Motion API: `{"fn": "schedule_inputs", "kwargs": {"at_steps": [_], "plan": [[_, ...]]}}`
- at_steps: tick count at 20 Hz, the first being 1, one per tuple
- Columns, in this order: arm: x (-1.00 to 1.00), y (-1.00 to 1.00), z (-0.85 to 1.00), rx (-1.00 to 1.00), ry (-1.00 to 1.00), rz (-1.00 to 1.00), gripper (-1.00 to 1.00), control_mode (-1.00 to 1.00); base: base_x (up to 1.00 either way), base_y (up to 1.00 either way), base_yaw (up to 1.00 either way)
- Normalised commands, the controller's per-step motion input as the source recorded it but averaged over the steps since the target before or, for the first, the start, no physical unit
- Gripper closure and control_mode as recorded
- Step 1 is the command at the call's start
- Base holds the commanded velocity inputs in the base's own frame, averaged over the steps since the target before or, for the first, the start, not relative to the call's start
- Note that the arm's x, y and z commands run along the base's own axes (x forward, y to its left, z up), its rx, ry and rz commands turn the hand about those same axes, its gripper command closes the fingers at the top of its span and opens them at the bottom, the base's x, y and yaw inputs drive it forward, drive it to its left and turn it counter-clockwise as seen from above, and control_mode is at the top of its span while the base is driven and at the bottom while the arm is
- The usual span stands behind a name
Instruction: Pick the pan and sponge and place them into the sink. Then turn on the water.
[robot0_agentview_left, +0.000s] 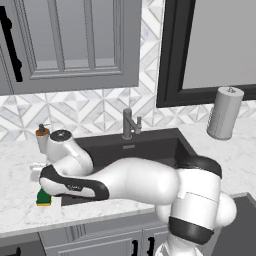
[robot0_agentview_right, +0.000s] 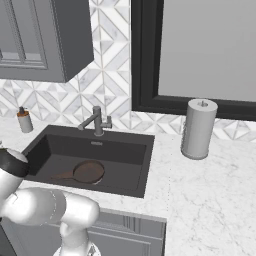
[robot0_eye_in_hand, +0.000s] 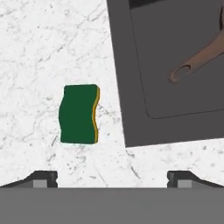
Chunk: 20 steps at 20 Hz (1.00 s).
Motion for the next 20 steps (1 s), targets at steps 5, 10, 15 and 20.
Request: {"fn": "schedule_inputs", "kwargs": {"at_steps": [5,10,15,20], "plan": [[0.01,0.39,-0.32,-0.11,0.04,0.05,-1.00,-1.00,0.00,0.00,0.00],[0.15,0.44,-0.15,-0.14,0.02,0.00,-1.00,-1.00,0.00,0.00,0.00],[0.25,0.22,-0.15,-0.06,0.00,0.02,-1.00,-1.00,0.00,0.00,0.00],[0.33,0.08,-0.28,-0.02,0.00,0.03,-1.00,-1.00,0.00,0.00,0.00]]}}
